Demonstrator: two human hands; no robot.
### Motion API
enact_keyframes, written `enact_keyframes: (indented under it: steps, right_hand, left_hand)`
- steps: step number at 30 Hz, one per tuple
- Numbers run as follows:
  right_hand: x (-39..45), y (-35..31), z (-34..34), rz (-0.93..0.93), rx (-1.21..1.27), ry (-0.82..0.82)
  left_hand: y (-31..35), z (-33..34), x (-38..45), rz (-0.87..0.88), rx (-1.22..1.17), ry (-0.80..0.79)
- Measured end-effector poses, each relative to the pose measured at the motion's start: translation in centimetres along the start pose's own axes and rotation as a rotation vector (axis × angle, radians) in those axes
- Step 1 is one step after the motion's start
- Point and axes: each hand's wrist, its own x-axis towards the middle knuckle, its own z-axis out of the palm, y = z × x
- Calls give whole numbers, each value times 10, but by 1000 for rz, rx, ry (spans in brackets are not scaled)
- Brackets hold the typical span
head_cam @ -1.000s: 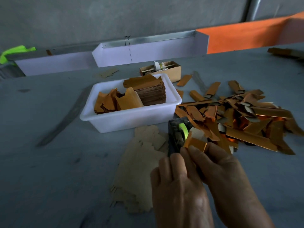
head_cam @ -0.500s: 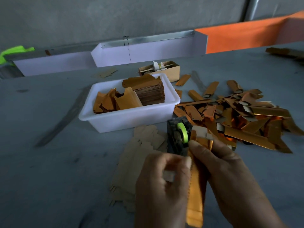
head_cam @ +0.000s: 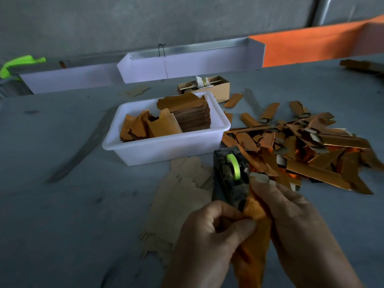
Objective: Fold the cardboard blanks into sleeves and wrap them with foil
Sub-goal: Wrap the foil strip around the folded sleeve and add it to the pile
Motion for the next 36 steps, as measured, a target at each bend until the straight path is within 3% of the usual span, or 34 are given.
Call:
enact_keyframes:
  steps: [5,9,13,15,18,29,33,36]
  right_hand:
    - [-1,-8,-3,-136,-152,27]
    - [0,-9,-8,-155,-301,-15]
    - [13,-12,-31,-278,-460,121]
    - [23,-9,-40,-243,-514,118]
    - [31,2,-41,-135,-558,26]
    - [41,17,-26,-158,-608,15]
    - [39,22,-20,-355,-675,119]
    - [37,21,-17,-361,-455,163]
  left_hand:
    - [1,-4,1,-4,-112,-79]
    - [0,-4,2,30,-26,3]
    - [-12,-6,6,-12,-75,226]
    - [-16,-8,8,-52,-100,281]
    - [-18,-7,11,-79,-105,238]
    - [-22,3,16,-133,-203,274]
    - [-24,6,18,-148,-238,270]
    - [-26,7,17,-157,-210,261]
